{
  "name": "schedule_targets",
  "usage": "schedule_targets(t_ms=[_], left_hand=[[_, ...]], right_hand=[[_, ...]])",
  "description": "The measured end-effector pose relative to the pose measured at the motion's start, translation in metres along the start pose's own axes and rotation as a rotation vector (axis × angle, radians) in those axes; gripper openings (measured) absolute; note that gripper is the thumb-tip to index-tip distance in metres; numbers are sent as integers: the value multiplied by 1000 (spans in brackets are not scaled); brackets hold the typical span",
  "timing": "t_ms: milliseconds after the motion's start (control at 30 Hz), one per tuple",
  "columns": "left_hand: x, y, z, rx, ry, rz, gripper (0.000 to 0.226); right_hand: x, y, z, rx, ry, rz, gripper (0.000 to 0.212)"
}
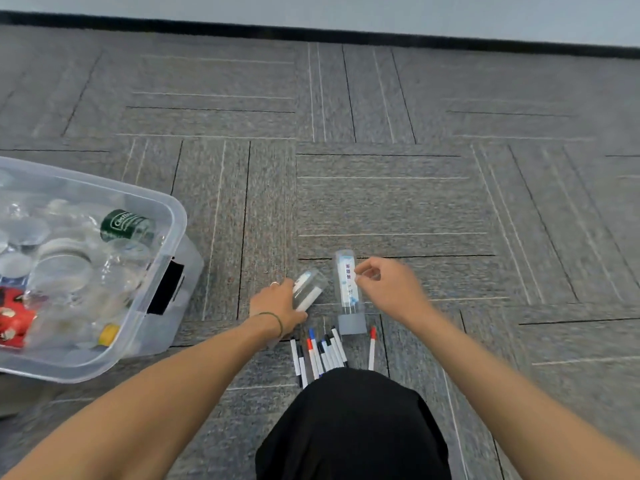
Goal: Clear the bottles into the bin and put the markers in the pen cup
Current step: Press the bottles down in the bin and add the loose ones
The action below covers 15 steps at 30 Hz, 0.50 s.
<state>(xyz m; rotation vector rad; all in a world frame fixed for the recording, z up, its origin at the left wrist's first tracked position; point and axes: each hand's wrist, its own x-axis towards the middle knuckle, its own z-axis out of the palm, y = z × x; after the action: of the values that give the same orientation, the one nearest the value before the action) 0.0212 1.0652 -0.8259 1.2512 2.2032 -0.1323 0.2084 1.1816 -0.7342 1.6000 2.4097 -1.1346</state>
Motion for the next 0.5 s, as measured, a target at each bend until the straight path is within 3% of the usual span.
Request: schedule_targets(t_ms=[167, 267, 500], left_hand=[[-16, 0, -19, -284, 133, -22, 69], [-35, -7, -40, -421, 247, -4, 78], [-59, -32, -65, -473, 328, -9, 67]], right_hand=[[11, 2, 22, -1, 31, 72, 27], [23, -1, 45, -147, 92, 106, 44], [40, 2, 87, -319, 103, 243, 88]])
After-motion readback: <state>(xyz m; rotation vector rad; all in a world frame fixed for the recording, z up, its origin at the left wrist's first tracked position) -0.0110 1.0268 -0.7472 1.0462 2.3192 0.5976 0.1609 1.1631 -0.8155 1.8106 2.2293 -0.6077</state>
